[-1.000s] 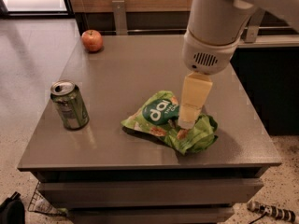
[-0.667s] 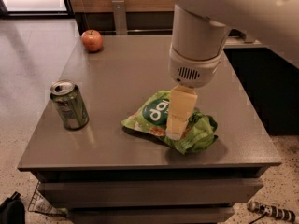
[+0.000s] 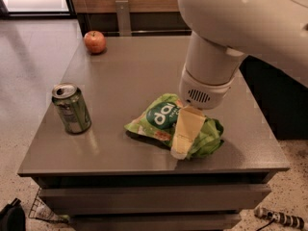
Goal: Move green rice chip bag near apple
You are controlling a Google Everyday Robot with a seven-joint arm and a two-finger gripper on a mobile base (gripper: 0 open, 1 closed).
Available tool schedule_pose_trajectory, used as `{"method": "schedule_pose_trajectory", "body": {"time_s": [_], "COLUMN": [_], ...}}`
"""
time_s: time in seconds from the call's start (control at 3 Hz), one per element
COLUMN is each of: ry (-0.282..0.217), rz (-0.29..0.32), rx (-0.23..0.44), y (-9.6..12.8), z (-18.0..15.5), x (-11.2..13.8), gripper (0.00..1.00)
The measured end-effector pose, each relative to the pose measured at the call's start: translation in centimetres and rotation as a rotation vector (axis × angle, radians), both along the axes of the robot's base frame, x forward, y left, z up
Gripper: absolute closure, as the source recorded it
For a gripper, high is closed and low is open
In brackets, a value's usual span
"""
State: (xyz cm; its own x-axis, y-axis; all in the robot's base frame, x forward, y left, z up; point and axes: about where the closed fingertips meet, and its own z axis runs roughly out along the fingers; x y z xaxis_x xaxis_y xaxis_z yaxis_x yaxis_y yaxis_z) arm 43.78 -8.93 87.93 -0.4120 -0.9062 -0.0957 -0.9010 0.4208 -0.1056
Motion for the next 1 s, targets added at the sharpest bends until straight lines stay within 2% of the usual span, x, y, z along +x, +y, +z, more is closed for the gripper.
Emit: {"method": "schedule_pose_trajectory", "body": {"time_s": [0.67, 1.0], "ry": [-0.022, -0.005], "rz": [0.033, 0.019], "rx": [0.127, 0.163], "y": [0.4, 0.4], "z": [-1.6, -3.6], "x": [0.5, 1.1], "gripper": [0.00, 0.01]}}
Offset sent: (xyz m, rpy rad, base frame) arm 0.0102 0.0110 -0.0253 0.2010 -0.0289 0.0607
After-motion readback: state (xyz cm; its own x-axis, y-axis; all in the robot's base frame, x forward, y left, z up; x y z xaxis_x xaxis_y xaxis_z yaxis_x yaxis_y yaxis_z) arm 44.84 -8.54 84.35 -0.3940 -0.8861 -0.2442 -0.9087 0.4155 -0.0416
